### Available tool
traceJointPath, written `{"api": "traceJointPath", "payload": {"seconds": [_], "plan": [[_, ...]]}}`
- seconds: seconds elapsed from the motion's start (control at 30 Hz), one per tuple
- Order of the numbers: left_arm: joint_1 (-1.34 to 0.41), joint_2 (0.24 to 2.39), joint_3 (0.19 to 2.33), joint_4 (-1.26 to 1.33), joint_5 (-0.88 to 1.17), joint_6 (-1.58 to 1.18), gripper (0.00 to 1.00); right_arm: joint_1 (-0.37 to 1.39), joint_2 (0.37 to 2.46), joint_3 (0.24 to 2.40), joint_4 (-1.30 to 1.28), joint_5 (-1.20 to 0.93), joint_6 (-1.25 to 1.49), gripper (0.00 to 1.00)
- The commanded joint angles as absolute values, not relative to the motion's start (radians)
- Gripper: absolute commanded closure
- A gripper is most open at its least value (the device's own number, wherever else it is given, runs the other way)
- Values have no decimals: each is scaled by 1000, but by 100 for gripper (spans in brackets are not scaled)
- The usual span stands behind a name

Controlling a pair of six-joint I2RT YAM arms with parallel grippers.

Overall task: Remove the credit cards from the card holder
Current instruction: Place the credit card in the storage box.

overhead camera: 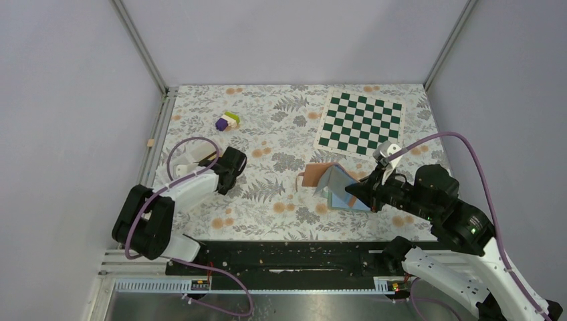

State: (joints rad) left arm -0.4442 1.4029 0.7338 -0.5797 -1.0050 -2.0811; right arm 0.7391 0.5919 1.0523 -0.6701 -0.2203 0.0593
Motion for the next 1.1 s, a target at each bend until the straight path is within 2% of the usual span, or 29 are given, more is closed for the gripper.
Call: {"api": "traceJointPath", "payload": {"seconds": [0.0, 0.33, 0.87, 1.0, 1.07], "plan": [[-435, 1450, 753, -496, -1075, -2689, 100, 735, 603, 1093, -668, -199, 43, 100], [-402, 1508, 724, -297, -1124, -2688, 100, 734, 643, 1091, -684, -191, 28, 100], [-389, 1744, 578, 284, -1086, -2687, 100, 735, 759, 1188, -760, -162, 6, 100], [-396, 1755, 570, 346, -1100, -2683, 75, 734, 773, 1193, -744, -158, 11, 100], [-394, 1734, 576, 306, -1107, -2683, 67, 734, 775, 1193, -741, -157, 24, 100]]}}
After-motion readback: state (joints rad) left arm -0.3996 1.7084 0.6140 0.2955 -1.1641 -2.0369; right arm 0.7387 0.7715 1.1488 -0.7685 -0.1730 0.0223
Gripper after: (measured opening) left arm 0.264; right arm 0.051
